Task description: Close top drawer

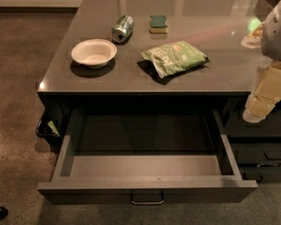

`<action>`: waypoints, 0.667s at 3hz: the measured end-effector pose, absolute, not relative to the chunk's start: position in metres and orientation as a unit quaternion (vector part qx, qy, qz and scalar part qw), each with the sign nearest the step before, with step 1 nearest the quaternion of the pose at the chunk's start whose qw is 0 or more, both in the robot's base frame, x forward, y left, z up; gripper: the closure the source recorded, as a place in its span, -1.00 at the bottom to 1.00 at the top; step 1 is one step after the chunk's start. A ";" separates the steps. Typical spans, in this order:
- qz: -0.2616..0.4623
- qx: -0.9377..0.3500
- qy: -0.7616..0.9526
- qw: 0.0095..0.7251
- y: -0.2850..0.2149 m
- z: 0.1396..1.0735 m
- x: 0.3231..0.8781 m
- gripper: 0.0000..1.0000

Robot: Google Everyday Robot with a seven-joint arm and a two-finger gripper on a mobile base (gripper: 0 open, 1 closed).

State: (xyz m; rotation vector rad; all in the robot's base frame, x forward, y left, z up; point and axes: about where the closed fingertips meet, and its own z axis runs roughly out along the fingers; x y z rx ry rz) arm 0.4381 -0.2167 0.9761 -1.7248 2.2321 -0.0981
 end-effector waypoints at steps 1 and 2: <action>-0.034 -0.603 0.781 0.160 -0.216 0.976 0.438 -1.00; 0.002 -0.602 0.783 0.153 -0.211 0.944 0.429 -1.00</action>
Offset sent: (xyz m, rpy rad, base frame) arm -0.0266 0.0138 -0.0973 0.1432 0.1799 0.0186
